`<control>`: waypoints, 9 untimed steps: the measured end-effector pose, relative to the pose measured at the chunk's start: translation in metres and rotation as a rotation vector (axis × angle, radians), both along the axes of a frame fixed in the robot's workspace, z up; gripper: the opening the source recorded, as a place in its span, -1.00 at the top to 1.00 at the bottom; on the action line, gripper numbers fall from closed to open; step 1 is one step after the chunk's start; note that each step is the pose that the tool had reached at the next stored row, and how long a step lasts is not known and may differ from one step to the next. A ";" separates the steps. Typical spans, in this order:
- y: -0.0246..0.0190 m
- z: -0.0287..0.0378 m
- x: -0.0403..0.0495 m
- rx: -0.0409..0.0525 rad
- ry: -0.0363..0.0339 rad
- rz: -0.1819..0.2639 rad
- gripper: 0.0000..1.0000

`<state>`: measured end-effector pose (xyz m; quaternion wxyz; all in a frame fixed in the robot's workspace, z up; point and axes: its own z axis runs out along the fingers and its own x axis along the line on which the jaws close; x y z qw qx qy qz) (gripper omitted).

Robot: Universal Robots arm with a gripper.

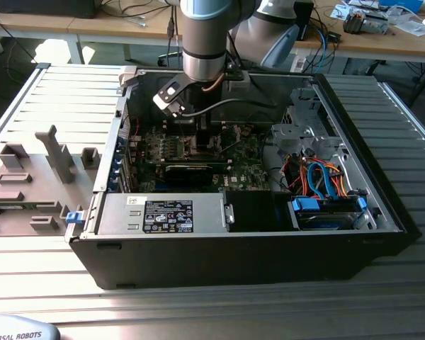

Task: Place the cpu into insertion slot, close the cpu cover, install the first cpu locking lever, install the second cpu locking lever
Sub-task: 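Place the cpu into insertion slot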

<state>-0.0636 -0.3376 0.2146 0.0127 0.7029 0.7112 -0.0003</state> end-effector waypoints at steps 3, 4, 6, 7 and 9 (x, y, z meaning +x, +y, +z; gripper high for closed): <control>0.0005 -0.0010 -0.0002 -0.0002 0.0002 -0.006 -0.08; 0.0005 -0.0012 -0.0003 -0.0002 0.0002 -0.007 -0.08; 0.0006 -0.0016 -0.0003 -0.0001 0.0001 -0.009 -0.08; 0.0005 -0.0017 -0.0003 -0.0002 0.0002 -0.009 -0.08; 0.0006 -0.0024 -0.0003 -0.0001 0.0002 -0.010 -0.08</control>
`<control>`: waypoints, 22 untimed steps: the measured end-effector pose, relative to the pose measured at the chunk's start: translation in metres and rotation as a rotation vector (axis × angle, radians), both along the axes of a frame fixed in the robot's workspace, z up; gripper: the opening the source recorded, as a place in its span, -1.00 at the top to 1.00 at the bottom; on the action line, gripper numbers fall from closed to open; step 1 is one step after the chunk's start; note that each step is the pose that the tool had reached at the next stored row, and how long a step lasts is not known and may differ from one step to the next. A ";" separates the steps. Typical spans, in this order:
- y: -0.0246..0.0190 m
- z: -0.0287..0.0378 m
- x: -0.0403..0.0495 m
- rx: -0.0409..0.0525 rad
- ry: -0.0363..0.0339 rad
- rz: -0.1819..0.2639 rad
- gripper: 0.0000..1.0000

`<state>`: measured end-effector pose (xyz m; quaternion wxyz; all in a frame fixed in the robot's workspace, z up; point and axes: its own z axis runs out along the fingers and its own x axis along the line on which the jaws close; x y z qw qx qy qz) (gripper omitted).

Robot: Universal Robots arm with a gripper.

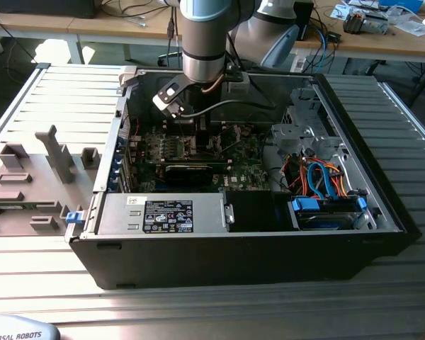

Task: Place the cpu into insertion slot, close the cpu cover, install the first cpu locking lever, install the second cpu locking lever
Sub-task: 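Place the cpu into insertion slot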

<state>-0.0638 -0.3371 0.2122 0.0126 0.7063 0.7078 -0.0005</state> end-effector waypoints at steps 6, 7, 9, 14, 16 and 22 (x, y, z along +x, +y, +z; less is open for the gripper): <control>0.0000 -0.0022 0.0000 0.0000 0.0000 0.000 -0.08; 0.0000 -0.0024 0.0000 0.0000 0.0000 0.000 -0.08; 0.0002 -0.0026 0.0000 0.0000 0.0000 0.000 -0.08; 0.0005 -0.0034 0.0000 0.0001 -0.0001 0.000 -0.08; 0.0008 -0.0039 0.0000 0.0001 0.0000 0.000 -0.08; 0.0020 -0.0061 -0.0003 0.0001 -0.0001 0.000 -0.08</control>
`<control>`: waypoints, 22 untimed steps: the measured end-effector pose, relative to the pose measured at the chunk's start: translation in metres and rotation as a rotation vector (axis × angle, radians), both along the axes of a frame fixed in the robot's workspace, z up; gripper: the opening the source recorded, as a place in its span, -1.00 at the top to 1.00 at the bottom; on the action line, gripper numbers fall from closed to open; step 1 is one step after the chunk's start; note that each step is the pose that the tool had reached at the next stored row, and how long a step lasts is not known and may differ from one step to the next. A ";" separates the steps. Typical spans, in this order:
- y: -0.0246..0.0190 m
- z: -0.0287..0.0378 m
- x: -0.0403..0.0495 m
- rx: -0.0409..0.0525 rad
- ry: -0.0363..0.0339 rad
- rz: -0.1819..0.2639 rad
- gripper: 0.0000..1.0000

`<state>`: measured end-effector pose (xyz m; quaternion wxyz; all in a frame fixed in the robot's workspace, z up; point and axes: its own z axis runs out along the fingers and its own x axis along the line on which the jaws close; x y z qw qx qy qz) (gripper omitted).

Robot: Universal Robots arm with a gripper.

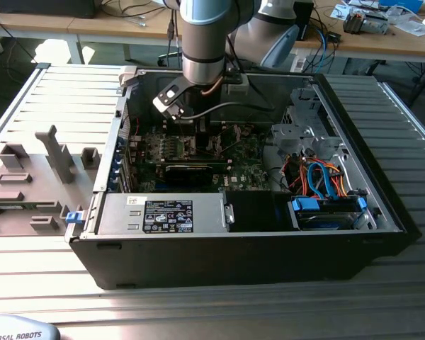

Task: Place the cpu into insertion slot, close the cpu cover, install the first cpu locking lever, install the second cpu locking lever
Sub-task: 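Place the cpu into insertion slot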

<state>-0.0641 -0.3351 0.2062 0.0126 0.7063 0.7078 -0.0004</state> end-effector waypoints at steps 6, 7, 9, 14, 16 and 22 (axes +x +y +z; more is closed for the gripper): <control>0.0008 -0.0037 -0.0009 -0.0001 0.0000 0.000 -0.08; 0.0008 -0.0046 -0.0010 -0.0001 0.0000 0.000 -0.08; 0.0009 -0.0059 -0.0010 -0.0002 0.0000 0.000 -0.08; 0.0010 -0.0079 -0.0010 -0.0003 0.0002 0.000 -0.08; 0.0010 -0.0082 -0.0010 -0.0002 0.0002 0.000 -0.08; 0.0010 -0.0088 -0.0010 -0.0002 0.0001 0.000 -0.08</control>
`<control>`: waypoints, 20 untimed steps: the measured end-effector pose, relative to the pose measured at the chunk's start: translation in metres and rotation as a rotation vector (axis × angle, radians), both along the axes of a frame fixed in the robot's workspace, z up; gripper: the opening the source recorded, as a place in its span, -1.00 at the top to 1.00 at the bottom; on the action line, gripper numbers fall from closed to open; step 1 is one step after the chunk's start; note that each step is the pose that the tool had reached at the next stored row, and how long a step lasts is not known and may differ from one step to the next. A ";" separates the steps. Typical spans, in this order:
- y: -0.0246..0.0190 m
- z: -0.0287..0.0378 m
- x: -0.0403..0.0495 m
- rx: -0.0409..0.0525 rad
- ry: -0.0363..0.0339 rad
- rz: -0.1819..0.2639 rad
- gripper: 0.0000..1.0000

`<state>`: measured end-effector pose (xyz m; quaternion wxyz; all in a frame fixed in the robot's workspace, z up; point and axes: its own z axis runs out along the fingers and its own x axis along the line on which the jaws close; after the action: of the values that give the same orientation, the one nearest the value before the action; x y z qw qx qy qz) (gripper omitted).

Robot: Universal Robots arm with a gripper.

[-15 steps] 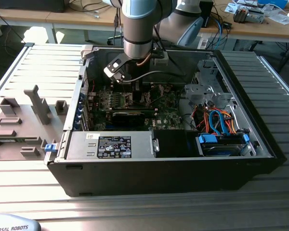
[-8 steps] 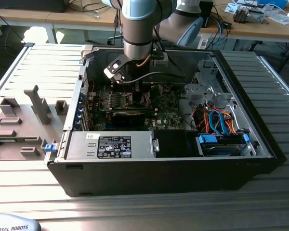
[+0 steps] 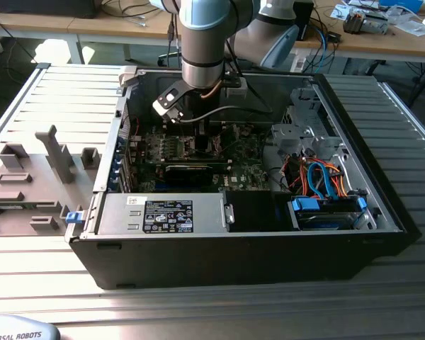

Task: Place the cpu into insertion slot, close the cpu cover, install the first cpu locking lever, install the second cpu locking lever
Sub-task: 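Place the cpu into insertion slot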

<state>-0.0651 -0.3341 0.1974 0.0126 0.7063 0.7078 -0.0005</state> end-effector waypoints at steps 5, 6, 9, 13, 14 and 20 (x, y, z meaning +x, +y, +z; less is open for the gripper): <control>0.0000 -0.0002 0.0000 0.0002 -0.0003 0.000 -0.08; 0.0001 -0.0004 0.0001 0.0009 -0.0007 0.000 -0.11; 0.0001 -0.0003 0.0000 0.0002 -0.0002 0.000 -0.35; 0.0000 -0.0003 0.0000 0.0000 0.0000 0.000 -0.35; 0.0000 -0.0003 0.0000 0.0000 0.0000 0.000 -0.35; 0.0001 -0.0002 0.0000 0.0001 -0.0002 -0.014 -0.35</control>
<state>-0.0651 -0.3340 0.1972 0.0127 0.7111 0.7030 -0.0005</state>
